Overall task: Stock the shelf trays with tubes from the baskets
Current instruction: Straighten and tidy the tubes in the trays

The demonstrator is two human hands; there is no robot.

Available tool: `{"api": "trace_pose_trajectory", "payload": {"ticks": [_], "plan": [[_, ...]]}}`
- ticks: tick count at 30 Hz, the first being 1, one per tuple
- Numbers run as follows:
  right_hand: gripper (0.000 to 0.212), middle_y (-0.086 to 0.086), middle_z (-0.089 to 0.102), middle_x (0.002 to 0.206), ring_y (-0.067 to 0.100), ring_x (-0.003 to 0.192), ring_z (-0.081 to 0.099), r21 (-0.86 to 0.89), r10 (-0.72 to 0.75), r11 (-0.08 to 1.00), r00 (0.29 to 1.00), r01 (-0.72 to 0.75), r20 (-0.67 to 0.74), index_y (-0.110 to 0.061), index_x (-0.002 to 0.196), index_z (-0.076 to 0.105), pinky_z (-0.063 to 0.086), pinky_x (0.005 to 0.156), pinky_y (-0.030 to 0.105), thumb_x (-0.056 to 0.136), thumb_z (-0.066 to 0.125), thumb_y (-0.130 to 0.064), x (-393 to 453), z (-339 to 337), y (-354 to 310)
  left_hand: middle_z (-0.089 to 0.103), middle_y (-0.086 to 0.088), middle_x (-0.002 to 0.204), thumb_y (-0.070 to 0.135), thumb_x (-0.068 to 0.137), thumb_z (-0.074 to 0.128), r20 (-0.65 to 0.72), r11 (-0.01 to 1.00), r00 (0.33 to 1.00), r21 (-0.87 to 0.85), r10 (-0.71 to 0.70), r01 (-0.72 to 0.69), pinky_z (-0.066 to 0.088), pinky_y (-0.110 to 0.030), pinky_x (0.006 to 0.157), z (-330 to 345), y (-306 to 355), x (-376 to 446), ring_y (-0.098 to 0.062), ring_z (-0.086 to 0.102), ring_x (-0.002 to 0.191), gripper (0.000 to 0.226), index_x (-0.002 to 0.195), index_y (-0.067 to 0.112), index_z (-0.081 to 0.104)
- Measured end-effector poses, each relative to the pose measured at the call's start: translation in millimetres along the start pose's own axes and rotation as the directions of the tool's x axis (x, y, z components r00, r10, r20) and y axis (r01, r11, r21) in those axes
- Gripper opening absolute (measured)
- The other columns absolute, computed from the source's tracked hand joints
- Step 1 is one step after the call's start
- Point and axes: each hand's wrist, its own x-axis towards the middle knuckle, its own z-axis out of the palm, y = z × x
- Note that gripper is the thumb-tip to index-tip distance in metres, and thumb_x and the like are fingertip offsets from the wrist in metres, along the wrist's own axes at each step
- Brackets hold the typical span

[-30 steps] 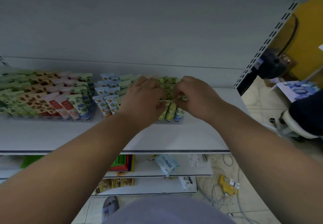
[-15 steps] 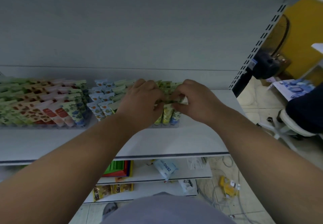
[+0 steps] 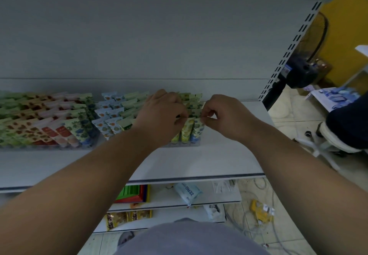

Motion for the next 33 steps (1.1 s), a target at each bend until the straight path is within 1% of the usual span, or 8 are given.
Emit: {"api": "trace_pose_trajectory", "payload": {"ticks": [5,8,11,15,18,21,25,33], "plan": [[0.013,-0.003,0.055,0.084,0.013,0.077,0.054,-0.018,-0.006,1.000,1.000,0.005,-0.030,-0.018,0.088,0.068,0.041,0.065,0.028,0.082,0.072,-0.029,-1.5,-0.1,-1.4,0.061,0.004,0.087,0.032,0.078,0.062,-0.011,1.000,1.000,-0.006,-0.023,0.023,0.044,-0.034,0.078,-0.9,1.2,-3.2,-0.023,0.051,0.086,0.016,0.087,0.025,0.074],[0.015,-0.003,0.054,0.085,0.009,0.072,0.049,-0.019,-0.024,1.000,0.998,0.023,-0.054,-0.018,0.090,0.065,0.036,0.063,0.027,0.082,0.072,-0.029,-0.8,-0.6,-5.7,0.063,0.001,0.094,0.035,0.078,0.059,-0.035,0.999,0.998,-0.027,-0.047,0.046,0.046,-0.036,0.079,-10.0,-2.0,-10.6,-0.025,0.054,0.087,0.025,0.095,0.024,0.073],[0.012,-0.005,0.052,0.085,0.003,0.068,0.042,-0.008,-0.049,0.999,0.997,0.048,-0.060,-0.019,0.089,0.064,0.031,0.061,0.024,0.082,0.071,-0.026,3.6,2.3,-16.2,0.063,-0.002,0.094,0.027,0.077,0.057,-0.097,0.997,0.992,-0.033,-0.079,0.076,0.045,-0.034,0.077,-24.7,-11.8,-24.0,-0.024,0.053,0.086,0.026,0.096,0.018,0.072],[0.012,-0.008,0.049,0.086,0.006,0.074,0.048,0.026,-0.084,0.996,0.995,0.086,-0.046,-0.018,0.091,0.065,0.034,0.060,0.019,0.083,0.071,-0.026,14.8,8.5,-36.8,0.064,-0.004,0.092,0.022,0.078,0.062,-0.121,0.990,0.984,0.043,-0.130,0.136,0.046,-0.036,0.076,-39.1,-29.0,-35.7,-0.028,0.055,0.084,0.024,0.098,0.015,0.072],[0.016,-0.003,0.051,0.090,0.014,0.080,0.052,-0.005,-0.111,0.994,0.994,0.111,-0.004,-0.015,0.094,0.067,0.040,0.065,0.028,0.084,0.069,-0.027,24.6,14.6,-51.7,0.064,-0.003,0.092,0.027,0.079,0.062,-0.062,0.987,0.990,0.093,-0.123,0.129,0.047,-0.038,0.076,-42.8,-37.5,-35.9,-0.028,0.057,0.083,0.022,0.095,0.016,0.072],[0.021,0.004,0.054,0.092,0.020,0.083,0.054,-0.061,-0.103,0.993,0.994,0.105,0.035,-0.010,0.093,0.067,0.047,0.069,0.035,0.083,0.067,-0.029,34.3,23.6,-61.2,0.063,-0.001,0.090,0.037,0.080,0.052,0.026,0.987,0.993,0.110,-0.118,0.115,0.047,-0.041,0.077,-45.3,-45.2,-35.4,-0.028,0.055,0.085,0.026,0.089,0.021,0.070],[0.022,0.004,0.054,0.092,0.022,0.084,0.055,-0.077,-0.071,0.994,0.996,0.075,0.060,-0.012,0.091,0.067,0.047,0.070,0.035,0.082,0.068,-0.031,42.2,31.3,-68.9,0.062,0.002,0.090,0.046,0.077,0.047,0.088,0.992,0.993,0.103,-0.078,0.069,0.046,-0.040,0.077,-46.0,-50.1,-37.0,-0.027,0.053,0.087,0.035,0.088,0.025,0.072],[0.007,0.004,0.054,0.087,0.024,0.083,0.056,-0.109,-0.002,0.994,0.998,0.009,0.063,-0.016,0.083,0.067,0.046,0.068,0.035,0.082,0.064,-0.023,45.5,35.9,-75.5,0.061,0.000,0.088,0.034,0.075,0.057,0.150,0.998,0.989,0.067,-0.010,0.000,0.047,-0.040,0.076,-45.4,-60.4,-32.8,-0.029,0.053,0.085,0.021,0.086,0.024,0.072]]}}
